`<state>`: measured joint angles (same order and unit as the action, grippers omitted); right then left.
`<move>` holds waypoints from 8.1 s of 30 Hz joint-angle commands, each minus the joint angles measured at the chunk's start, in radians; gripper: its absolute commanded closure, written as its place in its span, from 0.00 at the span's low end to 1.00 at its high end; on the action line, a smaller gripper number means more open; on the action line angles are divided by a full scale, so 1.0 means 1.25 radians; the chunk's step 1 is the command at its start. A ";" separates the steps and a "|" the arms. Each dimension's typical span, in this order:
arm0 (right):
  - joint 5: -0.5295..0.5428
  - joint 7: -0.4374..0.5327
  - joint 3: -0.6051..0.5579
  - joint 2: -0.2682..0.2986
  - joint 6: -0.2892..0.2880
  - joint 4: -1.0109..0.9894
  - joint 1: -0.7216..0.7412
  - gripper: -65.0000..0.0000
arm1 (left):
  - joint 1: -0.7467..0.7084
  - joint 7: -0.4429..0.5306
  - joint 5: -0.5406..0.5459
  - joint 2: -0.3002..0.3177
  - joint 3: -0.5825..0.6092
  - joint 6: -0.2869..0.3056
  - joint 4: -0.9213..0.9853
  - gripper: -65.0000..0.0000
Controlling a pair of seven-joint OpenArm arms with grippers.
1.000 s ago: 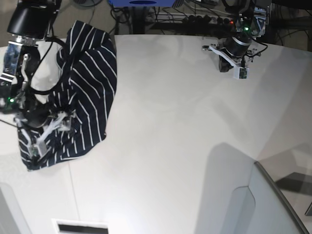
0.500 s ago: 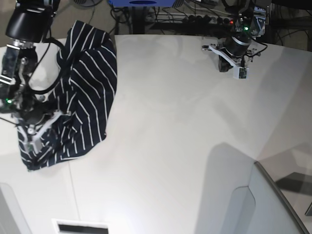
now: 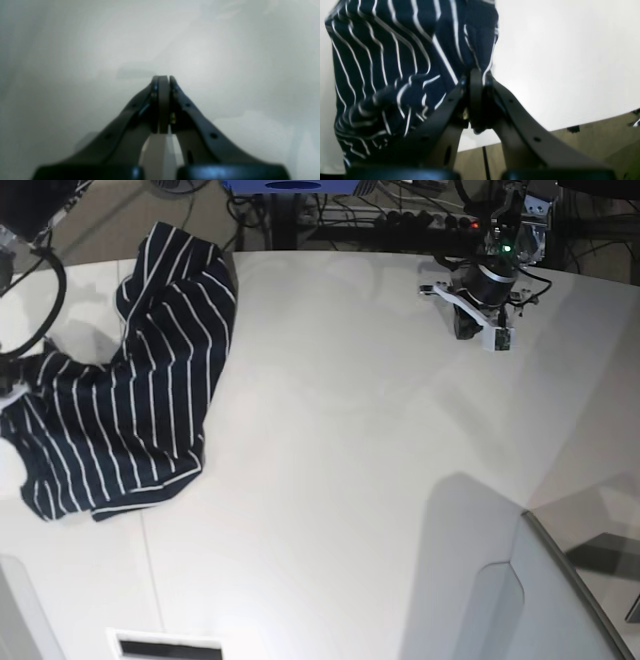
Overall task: Layout the t-shirt on the table in an organized manner, then fold the t-shirt properly
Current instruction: 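Drag the grasped shirt fabric with the right gripper and release, then grasp the shirt with both grippers and pull it apart, then regrasp the shirt edges with both grippers near the collar, then lift the shirt high with both grippers and shake it out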
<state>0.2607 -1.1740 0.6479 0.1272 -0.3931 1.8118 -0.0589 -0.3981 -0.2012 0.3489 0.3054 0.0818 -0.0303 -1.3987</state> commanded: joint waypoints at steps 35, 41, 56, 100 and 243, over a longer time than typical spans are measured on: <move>0.003 0.072 0.068 0.013 0.003 -0.094 -0.103 0.99 | 0.404 0.011 -0.048 -0.287 0.776 0.021 0.217 1.00; 0.006 0.071 0.022 0.012 -0.002 -0.086 -0.130 0.99 | 0.459 0.024 -0.048 -0.269 0.783 0.018 0.350 1.00; 0.004 0.067 -0.399 -0.117 0.005 -0.078 -0.113 0.99 | 0.665 0.027 -0.046 -0.110 0.782 0.016 0.409 1.00; 0.141 0.256 -0.040 -0.095 -0.005 -0.048 -0.329 0.36 | 0.206 -0.399 -0.048 -0.130 0.448 0.056 -0.287 0.51; 0.347 -0.030 -0.201 0.202 -0.145 0.062 0.412 0.99 | 0.703 -0.253 -0.039 -0.110 0.248 -0.049 -0.317 1.00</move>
<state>0.7113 -1.2270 0.3878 0.3531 -0.5819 1.8759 0.4343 0.4530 -0.5484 0.3191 0.1646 0.4034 -0.0696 -1.7779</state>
